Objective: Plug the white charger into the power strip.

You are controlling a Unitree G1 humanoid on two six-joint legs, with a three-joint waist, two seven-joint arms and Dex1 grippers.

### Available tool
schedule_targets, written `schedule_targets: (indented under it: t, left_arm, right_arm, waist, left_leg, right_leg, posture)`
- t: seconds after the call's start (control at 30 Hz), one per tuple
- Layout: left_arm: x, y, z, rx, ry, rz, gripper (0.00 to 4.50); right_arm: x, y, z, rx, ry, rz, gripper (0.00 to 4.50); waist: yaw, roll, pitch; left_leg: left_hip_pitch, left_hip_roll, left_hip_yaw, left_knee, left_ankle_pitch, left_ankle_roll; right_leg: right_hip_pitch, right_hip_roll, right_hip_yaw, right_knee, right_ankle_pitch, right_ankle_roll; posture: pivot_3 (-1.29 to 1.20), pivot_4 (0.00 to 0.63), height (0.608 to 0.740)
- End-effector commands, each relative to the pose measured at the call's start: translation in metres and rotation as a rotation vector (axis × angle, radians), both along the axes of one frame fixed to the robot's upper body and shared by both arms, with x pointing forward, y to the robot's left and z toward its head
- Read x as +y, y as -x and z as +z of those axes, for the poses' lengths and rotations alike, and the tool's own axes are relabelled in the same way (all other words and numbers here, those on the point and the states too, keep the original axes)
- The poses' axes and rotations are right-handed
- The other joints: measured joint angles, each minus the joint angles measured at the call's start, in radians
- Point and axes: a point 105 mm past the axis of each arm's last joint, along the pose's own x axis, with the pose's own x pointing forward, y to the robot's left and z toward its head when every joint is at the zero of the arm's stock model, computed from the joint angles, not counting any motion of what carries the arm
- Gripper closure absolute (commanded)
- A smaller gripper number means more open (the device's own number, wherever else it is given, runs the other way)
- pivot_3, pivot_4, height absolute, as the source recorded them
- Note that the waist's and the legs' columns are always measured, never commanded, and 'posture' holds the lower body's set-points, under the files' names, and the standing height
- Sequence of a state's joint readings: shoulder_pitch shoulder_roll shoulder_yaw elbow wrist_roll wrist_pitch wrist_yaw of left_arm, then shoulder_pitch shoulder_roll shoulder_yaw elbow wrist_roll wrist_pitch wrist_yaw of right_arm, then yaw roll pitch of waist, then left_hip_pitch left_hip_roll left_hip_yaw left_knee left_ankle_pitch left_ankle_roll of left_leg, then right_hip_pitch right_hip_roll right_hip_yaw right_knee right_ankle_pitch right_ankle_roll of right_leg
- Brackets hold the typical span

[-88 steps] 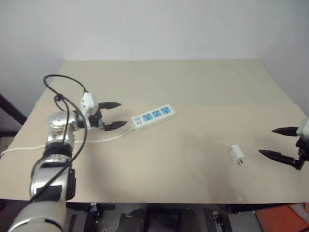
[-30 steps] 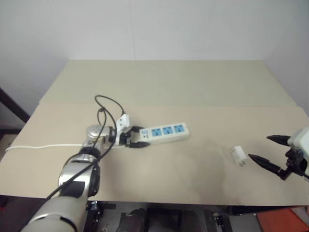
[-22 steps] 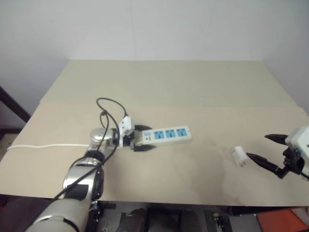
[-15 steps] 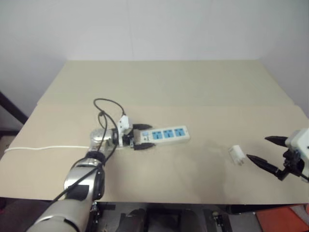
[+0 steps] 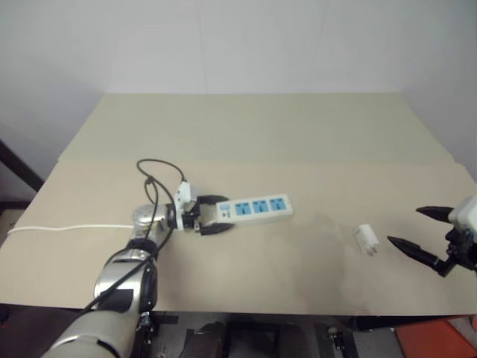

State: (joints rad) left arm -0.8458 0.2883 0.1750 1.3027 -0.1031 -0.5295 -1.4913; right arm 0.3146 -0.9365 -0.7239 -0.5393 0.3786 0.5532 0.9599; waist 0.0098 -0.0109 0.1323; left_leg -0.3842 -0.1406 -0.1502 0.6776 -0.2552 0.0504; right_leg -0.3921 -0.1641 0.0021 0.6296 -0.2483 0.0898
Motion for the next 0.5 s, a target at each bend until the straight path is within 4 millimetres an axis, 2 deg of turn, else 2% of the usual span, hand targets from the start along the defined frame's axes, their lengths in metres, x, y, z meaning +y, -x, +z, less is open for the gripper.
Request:
schedule_targets:
  t: [0.03, 0.5]
  left_arm:
    - [0.0021, -0.0043, 0.0010, -0.016, -0.011, 0.039, 0.01]
    - [-0.0016, -0.0063, -0.0024, -0.013, -0.056, 0.042, 0.01]
  right_arm:
    - [0.0023, -0.0015, 0.0129, -0.036, 0.014, 0.015, 0.00]
    - [0.0060, 0.0001, 0.0125, -0.037, 0.004, 0.011, 0.00]
  waist:
    - [0.001, 0.000, 0.000]
    - [0.002, 0.000, 0.000]
  left_leg:
    - [0.000, 0.000, 0.000, 0.000, 0.000, 0.000]
    - [0.002, 0.000, 0.000, 0.000, 0.000, 0.000]
  right_leg:
    - [0.000, 0.000, 0.000, 0.000, 0.000, 0.000]
    - [0.002, 0.000, 0.000, 0.000, 0.000, 0.000]
  posture:
    - [0.00, 0.150, 0.740]
    - [0.00, 0.150, 0.740]
